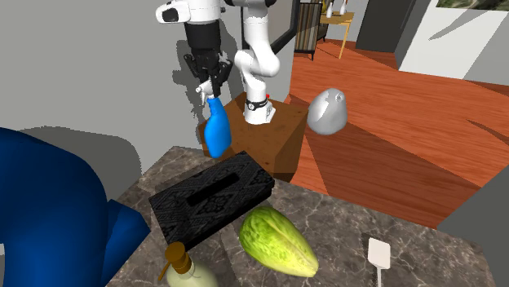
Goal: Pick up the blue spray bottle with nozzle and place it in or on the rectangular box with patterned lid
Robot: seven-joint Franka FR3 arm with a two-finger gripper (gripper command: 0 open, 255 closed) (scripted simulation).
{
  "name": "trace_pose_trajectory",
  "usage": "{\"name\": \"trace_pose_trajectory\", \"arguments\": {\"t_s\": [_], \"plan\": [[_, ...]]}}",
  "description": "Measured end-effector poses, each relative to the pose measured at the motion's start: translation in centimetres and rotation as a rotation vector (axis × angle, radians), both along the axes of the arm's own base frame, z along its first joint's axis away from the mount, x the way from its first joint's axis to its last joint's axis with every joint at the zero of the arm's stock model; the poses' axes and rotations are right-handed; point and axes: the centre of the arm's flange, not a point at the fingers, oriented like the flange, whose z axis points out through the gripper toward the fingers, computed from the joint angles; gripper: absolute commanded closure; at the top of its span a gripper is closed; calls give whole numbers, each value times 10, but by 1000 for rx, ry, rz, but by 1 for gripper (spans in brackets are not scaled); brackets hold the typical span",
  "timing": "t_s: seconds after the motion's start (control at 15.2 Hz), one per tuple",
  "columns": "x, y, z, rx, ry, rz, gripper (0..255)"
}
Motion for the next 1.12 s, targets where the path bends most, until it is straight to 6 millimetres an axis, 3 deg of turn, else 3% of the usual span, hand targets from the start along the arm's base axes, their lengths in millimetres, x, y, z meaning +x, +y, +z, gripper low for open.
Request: {"name": "trace_pose_trajectory", "arguments": {"t_s": [1.12], "plan": [[-1, 1, -89, 0, 0, 0, 255]]}}
